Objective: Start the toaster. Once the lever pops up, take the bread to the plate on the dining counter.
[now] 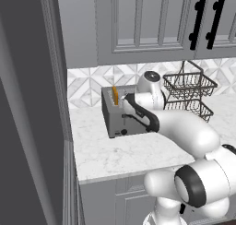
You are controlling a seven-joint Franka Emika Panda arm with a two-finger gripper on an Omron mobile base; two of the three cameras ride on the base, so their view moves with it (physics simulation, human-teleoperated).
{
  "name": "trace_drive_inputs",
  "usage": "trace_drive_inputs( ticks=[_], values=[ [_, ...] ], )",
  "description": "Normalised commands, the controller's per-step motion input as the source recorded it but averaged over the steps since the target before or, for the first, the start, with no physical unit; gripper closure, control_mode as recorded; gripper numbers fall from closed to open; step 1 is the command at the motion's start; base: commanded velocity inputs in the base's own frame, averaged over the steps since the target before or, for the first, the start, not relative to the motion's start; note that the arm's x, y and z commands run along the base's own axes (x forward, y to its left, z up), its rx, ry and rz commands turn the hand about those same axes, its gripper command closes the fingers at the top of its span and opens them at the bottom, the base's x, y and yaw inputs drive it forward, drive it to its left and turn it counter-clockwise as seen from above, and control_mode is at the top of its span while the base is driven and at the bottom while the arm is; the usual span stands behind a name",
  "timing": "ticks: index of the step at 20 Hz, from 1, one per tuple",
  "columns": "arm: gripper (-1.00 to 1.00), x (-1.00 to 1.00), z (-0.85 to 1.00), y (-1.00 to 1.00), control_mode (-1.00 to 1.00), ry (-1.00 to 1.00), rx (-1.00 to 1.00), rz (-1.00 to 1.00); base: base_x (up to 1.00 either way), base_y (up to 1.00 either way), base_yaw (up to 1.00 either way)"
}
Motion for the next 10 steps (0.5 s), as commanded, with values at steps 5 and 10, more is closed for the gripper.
trace_drive_inputs(
  ticks=[5, 10],
  values=[
    [-1.00, 0.21, -0.13, 0.00, -1.00, -0.07, 0.00, -0.02, 0.00, 0.00, 0.00],
    [-1.00, 0.04, -0.21, 0.00, -1.00, -0.03, 0.00, 0.00, 0.00, 0.00, 0.00]
  ],
)
